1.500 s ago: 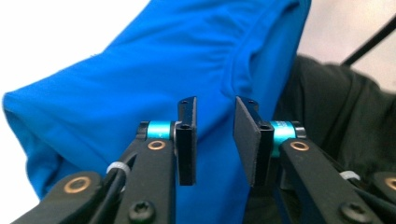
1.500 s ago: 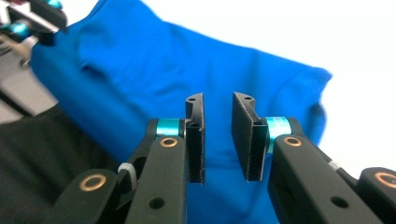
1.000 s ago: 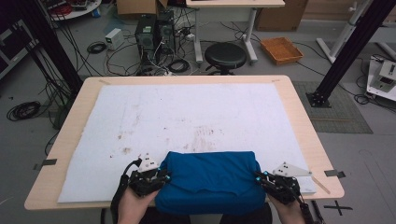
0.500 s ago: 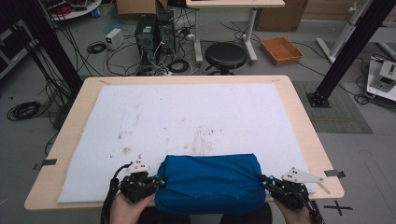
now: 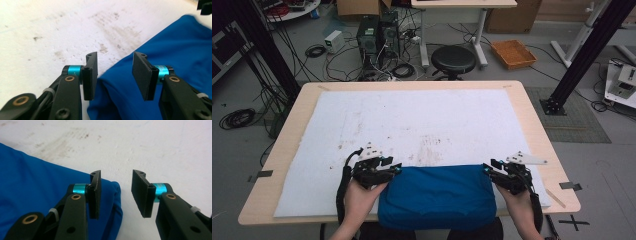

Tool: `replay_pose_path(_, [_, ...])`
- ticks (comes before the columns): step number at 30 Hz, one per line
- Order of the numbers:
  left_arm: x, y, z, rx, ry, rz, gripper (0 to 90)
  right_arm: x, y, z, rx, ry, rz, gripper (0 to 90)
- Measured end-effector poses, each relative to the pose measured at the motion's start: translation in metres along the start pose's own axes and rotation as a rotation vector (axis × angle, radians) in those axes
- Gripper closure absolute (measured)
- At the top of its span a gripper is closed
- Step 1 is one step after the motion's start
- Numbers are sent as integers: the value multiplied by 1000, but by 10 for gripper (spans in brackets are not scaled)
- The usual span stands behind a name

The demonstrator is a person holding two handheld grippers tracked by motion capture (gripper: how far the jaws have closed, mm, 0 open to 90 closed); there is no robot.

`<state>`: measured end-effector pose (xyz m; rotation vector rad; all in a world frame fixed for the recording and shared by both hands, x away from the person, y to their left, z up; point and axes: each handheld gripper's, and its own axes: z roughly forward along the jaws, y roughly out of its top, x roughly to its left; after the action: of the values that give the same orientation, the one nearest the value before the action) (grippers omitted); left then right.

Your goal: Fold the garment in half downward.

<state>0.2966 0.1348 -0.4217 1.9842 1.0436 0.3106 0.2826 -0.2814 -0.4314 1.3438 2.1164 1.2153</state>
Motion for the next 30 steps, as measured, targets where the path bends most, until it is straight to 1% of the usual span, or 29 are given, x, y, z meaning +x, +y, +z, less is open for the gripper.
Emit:
replay_pose_path(1, [1,-3,4,27,7,-3,600,0,-1,5,17,13,-6,711])
replay_pose_path(3, [4,-11,6,47,17,-19,639,0,-3,10,35,8,-29,829])
replay_pose_path(4, [5,-16,5,47,19,-31,655,0,-4,11,40,3,-33,870])
replay_pose_path(5, [7,-20,4,49,21,-37,659,-2,-5,11,39,-5,-38,891])
replay_pose_path(6, [8,-22,2,49,20,-45,658,-4,-6,11,34,-13,-40,891])
replay_pose_path(8, [10,-23,-2,38,21,-51,643,-7,-7,9,30,-19,-27,891])
replay_pose_path(9, [10,-21,-5,26,26,-49,635,-8,-7,8,26,-18,-24,888])
replay_pose_path(11, [12,-17,-10,-5,30,-45,608,-10,-6,6,13,-21,-17,793])
replay_pose_path(12, [13,-14,-11,-20,29,-41,581,-11,-5,5,4,-25,-1,731])
replay_pose_path(13, [14,-12,-12,-31,25,-37,565,-11,-4,5,-8,-22,5,723])
replay_pose_path(15, [16,-10,-9,-27,17,-39,538,-12,-2,5,-15,-7,18,644])
replay_pose_path(16, [17,-10,-7,-16,12,-44,524,-11,-2,6,-9,0,28,618])
replay_pose_path(18, [17,-12,-2,17,12,-37,519,-10,-2,10,13,9,27,607])
replay_pose_path(20, [17,-16,3,45,9,-43,522,-10,-3,16,52,23,25,607])
replay_pose_path(21, [17,-18,5,57,6,-43,532,-10,-4,19,74,28,29,607])
replay_pose_path(22, [17,-20,7,63,-1,-47,561,-12,-5,21,84,39,32,605])
replay_pose_path(24, [17,-23,8,55,-35,-64,671,-15,-4,24,99,69,63,618])
replay_pose_path(25, [17,-23,7,53,-48,-65,727,-17,-4,24,102,90,59,673])
replay_pose_path(26, [16,-23,7,53,-47,-59,770,-16,-3,24,108,110,61,735])
replay_pose_path(28, [15,-23,6,49,-42,-55,809,-15,-3,23,105,126,40,828])
replay_pose_path(30, [16,-23,5,45,-44,-56,827,-13,-4,21,101,118,25,850])
